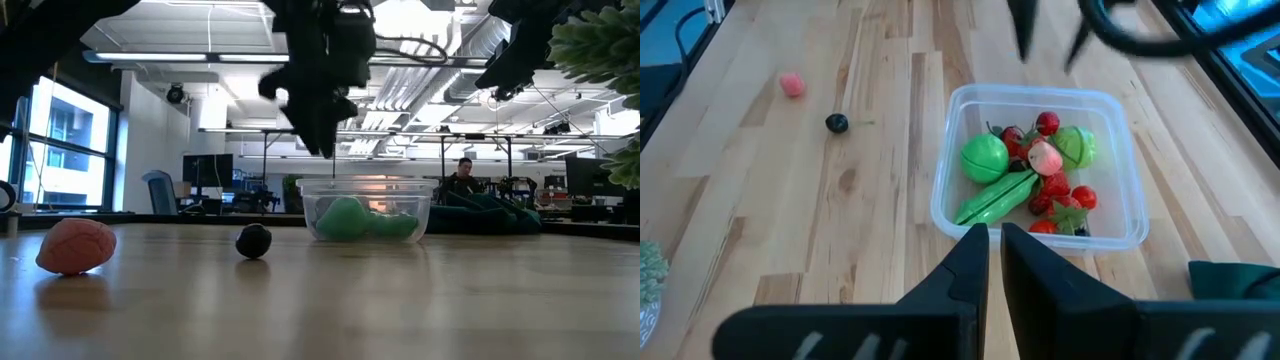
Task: Pick and placing Produce into tupperware
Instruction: Put the black cherry into the transparent bin
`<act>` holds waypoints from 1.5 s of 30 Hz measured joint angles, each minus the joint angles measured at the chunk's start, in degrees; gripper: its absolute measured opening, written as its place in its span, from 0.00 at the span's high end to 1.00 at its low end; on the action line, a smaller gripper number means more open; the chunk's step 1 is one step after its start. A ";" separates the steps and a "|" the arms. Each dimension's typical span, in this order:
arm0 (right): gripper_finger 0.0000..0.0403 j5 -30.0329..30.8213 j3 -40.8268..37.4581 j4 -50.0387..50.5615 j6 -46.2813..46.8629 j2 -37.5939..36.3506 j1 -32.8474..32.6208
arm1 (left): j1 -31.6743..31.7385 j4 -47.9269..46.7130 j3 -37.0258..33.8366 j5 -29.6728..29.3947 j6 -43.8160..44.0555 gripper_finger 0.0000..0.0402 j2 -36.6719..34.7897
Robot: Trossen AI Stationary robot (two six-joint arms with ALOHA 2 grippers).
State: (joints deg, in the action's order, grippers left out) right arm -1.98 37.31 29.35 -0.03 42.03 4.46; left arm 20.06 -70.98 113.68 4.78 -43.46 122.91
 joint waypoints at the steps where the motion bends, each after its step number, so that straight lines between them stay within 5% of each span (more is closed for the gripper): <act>1: 0.94 0.01 0.01 -0.02 0.02 -0.01 0.01 | -0.22 -2.69 1.41 1.08 1.03 0.60 0.00; 6: 0.94 0.00 0.01 -0.01 0.02 0.01 -0.01 | -2.44 -18.15 8.13 9.64 5.41 0.62 -0.04; 11: 0.94 0.02 0.01 -0.01 0.02 -0.01 0.01 | -8.00 -19.12 8.56 11.36 6.64 0.63 -1.84; 21: 0.94 0.00 0.01 -0.01 0.02 0.01 -0.01 | -25.89 -15.79 8.10 2.35 4.65 0.63 -2.89; 29: 0.94 0.00 -0.01 0.01 0.01 -0.01 -0.01 | -32.17 -5.63 -2.74 -5.18 2.96 0.63 -2.86; 34: 0.94 0.01 0.00 0.03 0.02 0.01 -0.01 | -31.61 5.19 -11.41 -5.51 1.18 0.63 -2.73; 45: 0.94 0.00 0.00 0.01 0.00 0.01 -0.01 | -31.29 10.93 -19.84 -5.45 -2.24 0.63 -2.73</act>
State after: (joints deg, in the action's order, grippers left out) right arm -1.98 37.31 29.36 -0.03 42.04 4.45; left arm -11.23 -60.04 93.84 -0.67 -45.71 120.18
